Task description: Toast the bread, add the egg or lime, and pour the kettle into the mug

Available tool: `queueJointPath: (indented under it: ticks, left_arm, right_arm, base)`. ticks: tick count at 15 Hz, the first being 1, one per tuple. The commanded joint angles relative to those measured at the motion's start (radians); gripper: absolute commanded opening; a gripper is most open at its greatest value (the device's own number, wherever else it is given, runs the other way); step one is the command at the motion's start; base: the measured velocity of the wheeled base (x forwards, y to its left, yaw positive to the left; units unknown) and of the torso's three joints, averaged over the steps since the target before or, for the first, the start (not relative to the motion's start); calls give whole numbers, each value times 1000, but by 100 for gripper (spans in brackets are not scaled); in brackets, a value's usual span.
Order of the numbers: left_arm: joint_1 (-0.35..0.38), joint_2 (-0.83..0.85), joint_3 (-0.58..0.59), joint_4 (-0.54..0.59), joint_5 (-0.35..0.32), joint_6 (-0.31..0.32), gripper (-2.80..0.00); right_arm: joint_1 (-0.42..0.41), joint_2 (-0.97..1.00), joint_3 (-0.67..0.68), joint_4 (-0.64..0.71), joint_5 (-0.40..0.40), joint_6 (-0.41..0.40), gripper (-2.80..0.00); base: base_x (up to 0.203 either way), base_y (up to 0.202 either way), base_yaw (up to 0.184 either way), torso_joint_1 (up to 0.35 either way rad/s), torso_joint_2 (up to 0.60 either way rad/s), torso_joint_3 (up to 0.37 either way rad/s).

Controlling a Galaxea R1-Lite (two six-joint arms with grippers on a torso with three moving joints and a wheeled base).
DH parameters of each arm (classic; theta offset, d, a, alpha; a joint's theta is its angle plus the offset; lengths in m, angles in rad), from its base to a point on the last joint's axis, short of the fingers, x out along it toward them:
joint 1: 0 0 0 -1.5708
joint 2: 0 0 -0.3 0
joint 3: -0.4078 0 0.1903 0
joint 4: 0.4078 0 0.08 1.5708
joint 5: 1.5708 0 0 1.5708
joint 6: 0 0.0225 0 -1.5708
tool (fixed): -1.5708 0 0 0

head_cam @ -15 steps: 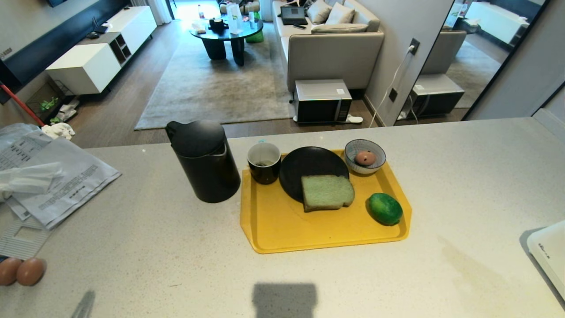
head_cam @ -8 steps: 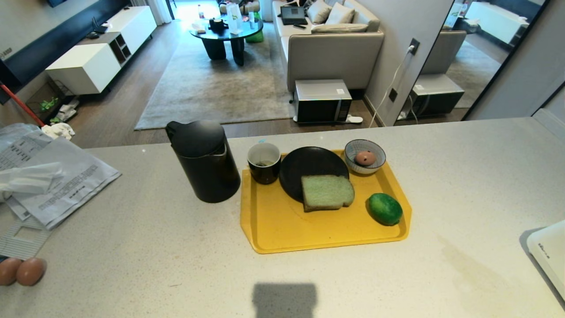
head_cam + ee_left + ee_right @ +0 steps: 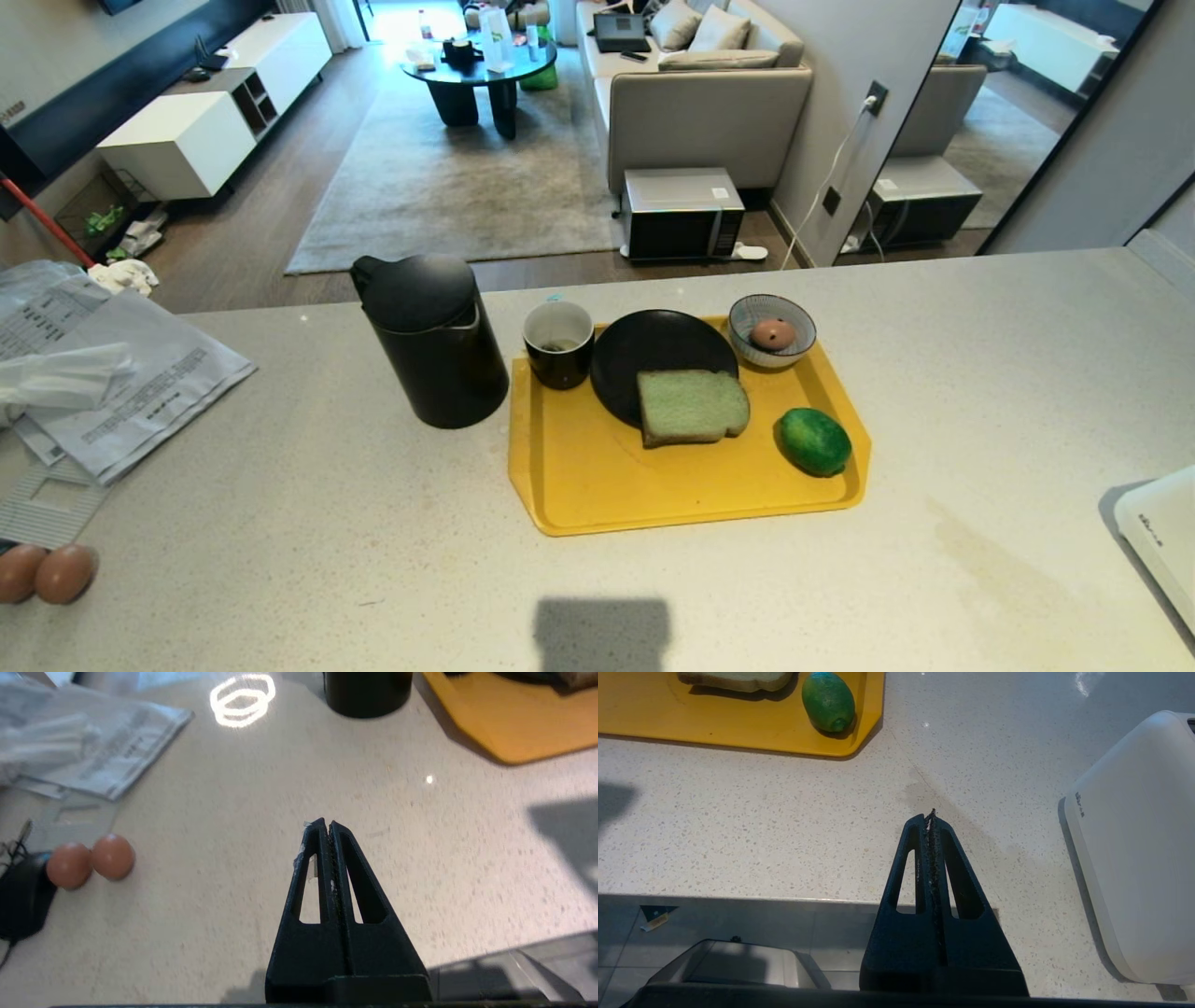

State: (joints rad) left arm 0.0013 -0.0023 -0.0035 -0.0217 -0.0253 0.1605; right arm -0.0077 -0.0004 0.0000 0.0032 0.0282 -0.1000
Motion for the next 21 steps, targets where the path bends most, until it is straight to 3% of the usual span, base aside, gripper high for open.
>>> queueJointPath:
  ticks: [1, 8, 21]
  left_arm:
    - [0, 1, 3, 32, -2, -11, -280]
    - [0, 1, 3, 27, 13, -143, -280]
    - [0, 1, 3, 26, 25, -151, -280]
  right_arm:
    - [0, 0, 1, 0, 1, -1, -280]
    - [0, 0, 1, 0, 1, -1, -280]
    - [0, 0, 0, 0, 1, -1, -280]
  base:
    - [0, 0, 0, 0, 0, 0]
    - [0, 0, 0, 0, 0, 0]
    - [0, 0, 0, 0, 0, 0]
